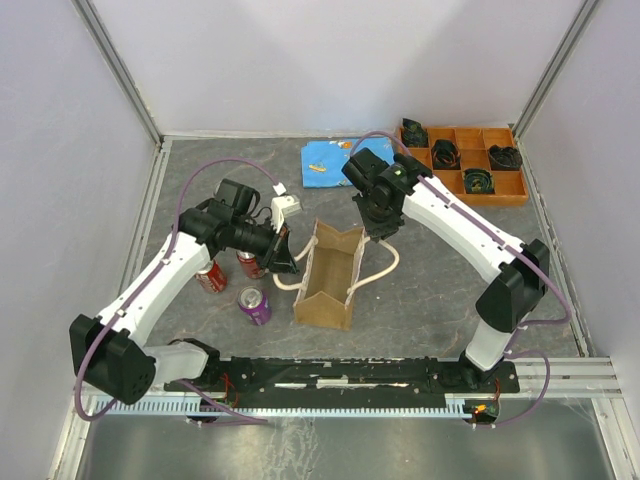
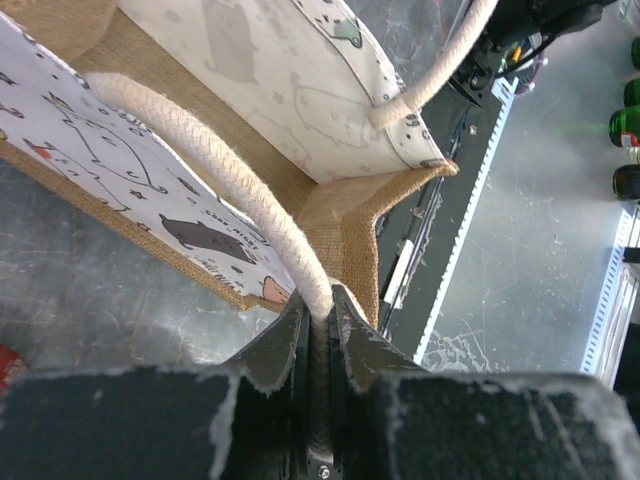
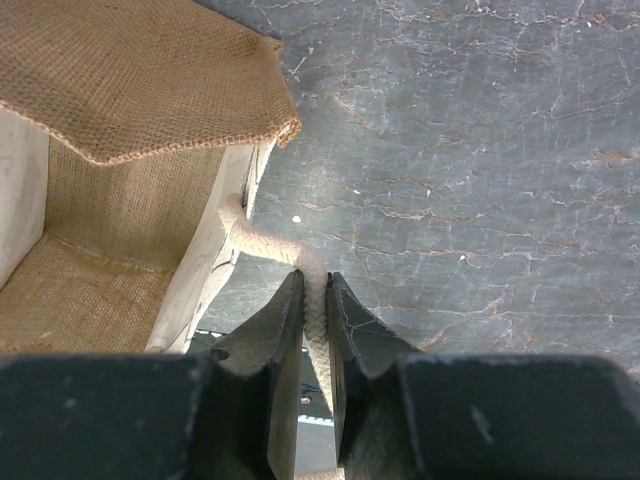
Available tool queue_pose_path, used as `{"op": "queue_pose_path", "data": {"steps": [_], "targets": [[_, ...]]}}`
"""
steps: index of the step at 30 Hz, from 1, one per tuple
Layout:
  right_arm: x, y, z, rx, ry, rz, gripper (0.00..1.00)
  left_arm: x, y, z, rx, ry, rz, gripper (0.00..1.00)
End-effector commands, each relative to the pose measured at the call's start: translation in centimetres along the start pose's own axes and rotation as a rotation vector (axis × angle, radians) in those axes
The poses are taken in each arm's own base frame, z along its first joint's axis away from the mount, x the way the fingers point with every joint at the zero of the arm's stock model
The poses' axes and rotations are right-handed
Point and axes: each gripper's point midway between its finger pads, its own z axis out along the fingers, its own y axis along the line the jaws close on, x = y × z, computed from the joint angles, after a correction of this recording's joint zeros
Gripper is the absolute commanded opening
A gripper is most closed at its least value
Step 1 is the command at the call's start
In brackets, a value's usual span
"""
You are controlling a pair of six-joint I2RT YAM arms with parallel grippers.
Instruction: Place the beverage into the canvas bag
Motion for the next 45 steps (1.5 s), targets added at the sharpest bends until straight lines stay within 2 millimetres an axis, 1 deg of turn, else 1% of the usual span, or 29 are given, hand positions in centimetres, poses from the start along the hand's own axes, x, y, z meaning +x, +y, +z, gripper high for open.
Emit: {"op": "queue_pose_path", "data": {"steps": [1,5,8,9,10,11,13,14,16,18,20,22,23,25,26,27,30,31,33,35,38,40,42,45], "targets": [[-0.5,0.1,-1.3,-0.038,-0.054,-0.009,0.21,1.0,-2.6,-0.5,0.069,-0.001,0.022,0.04],[-1.0,0.5,-0.9,-0.053,-0.06,-0.026,0.19,1.3,-3.4,-0.7,0.091,-0.004,0.006,0.03],[-1.4,1.0,-0.7,-0.069,-0.058,-0.04,0.18,1.3,-3.6,-0.7,0.095,-0.004,-0.006,0.03],[-1.5,1.2,-0.6,-0.074,-0.055,-0.044,0.18,1.3,-3.5,-0.7,0.093,-0.002,-0.007,0.05],[-1.7,1.3,-0.6,-0.078,-0.057,-0.047,0.19,1.3,-3.3,-0.7,0.081,-0.002,-0.006,0.12],[-1.8,1.3,-0.7,-0.08,-0.06,-0.051,0.21,1.2,-3.1,-0.7,0.068,0.0,-0.003,0.28],[-2.1,1.4,-0.9,-0.088,-0.069,-0.054,0.35,0.6,-2.4,-1.1,0.015,-0.005,0.023,0.61],[-2.3,1.5,-1.2,-0.093,-0.08,-0.052,0.43,0.2,-2.3,-1.4,-0.008,-0.009,0.042,0.74],[-2.8,1.5,-1.9,-0.104,-0.112,-0.045,0.57,-0.9,-2.3,-2.2,-0.041,-0.023,0.075,0.87],[-3.4,1.4,-2.8,-0.113,-0.157,-0.033,0.7,-2.1,-2.6,-3.2,-0.067,-0.039,0.099,0.9],[-4.0,1.2,-3.9,-0.117,-0.203,-0.019,0.79,-3.3,-2.6,-4.3,-0.116,-0.056,0.118,0.93],[-4.8,0.9,-5.1,-0.119,-0.247,-0.001,0.84,-4.6,-2.2,-5.6,-0.186,-0.072,0.132,0.94],[-5.2,0.8,-5.6,-0.122,-0.264,0.008,0.85,-5.4,-1.9,-6.4,-0.22,-0.086,0.136,0.95],[-6.0,0.5,-6.4,-0.127,-0.294,0.029,0.86,-6.9,-0.8,-7.9,-0.293,-0.122,0.123,0.95],[-6.4,0.3,-6.8,-0.128,-0.31,0.041,0.86,-7.7,0.1,-8.6,-0.332,-0.146,0.099,0.95],[-6.9,0.1,-7.2,-0.131,-0.327,0.055,0.86,-8.4,1.4,-9.5,-0.38,-0.173,0.06,0.95],[-8.1,-0.6,-7.9,-0.143,-0.371,0.107,0.87,-10.1,7.1,-12.2,-0.521,-0.263,-0.119,0.96],[-8.4,-1.0,-8.0,-0.143,-0.382,0.131,0.88,-10.1,9.8,-13.0,-0.561,-0.279,-0.209,0.97],[-8.8,-1.5,-8.1,-0.145,-0.391,0.157,0.91,-10.1,13.7,-13.7,-0.632,-0.286,-0.337,0.97],[-9.0,-2.2,-7.9,-0.136,-0.39,0.173,0.93,-10.1,17.0,-13.7,-0.704,-0.283,-0.404,0.97],[-8.9,-2.9,-7.8,-0.119,-0.378,0.177,0.93,-10.6,21.0,-14.3,-0.835,-0.292,-0.402,0.96],[-8.6,-3.3,-7.8,-0.107,-0.373,0.18,0.94,-10.4,23.7,-14.9,-0.93,-0.266,-0.415,0.96],[-8.3,-3.7,-7.7,-0.097,-0.369,0.185,0.94,-10.3,25.7,-15.4,-0.997,-0.24,-0.421,0.96],[-7.8,-4.2,-7.7,-0.085,-0.366,0.199,0.94,-10.8,27.5,-15.7,-1.047,-0.235,-0.419,0.96]]}}
